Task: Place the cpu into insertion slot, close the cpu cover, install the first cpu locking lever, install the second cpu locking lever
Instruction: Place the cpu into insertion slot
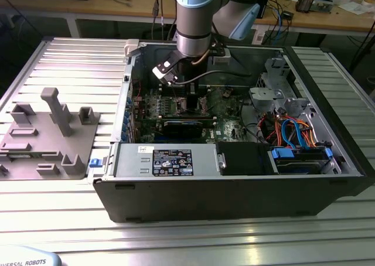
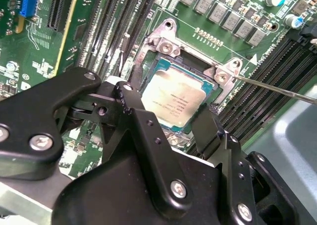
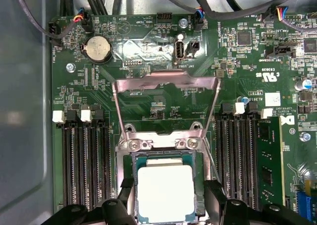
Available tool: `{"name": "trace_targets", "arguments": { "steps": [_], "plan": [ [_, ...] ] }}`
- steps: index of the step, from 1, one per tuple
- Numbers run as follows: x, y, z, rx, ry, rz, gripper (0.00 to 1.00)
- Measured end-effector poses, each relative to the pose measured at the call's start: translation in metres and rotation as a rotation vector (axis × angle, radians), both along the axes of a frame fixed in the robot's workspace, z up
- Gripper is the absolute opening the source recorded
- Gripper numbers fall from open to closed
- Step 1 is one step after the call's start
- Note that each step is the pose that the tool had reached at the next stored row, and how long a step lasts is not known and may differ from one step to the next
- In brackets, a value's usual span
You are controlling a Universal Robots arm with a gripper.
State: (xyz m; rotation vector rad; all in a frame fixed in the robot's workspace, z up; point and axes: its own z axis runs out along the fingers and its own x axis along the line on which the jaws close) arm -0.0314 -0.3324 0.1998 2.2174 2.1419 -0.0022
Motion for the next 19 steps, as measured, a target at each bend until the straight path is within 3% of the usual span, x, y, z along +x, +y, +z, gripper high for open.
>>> {"name": "trace_targets", "arguments": {
  "steps": [19],
  "plan": [
    [0.0087,-0.0021,0.0001,0.0103,0.002,-0.013,0.67]
  ]
}}
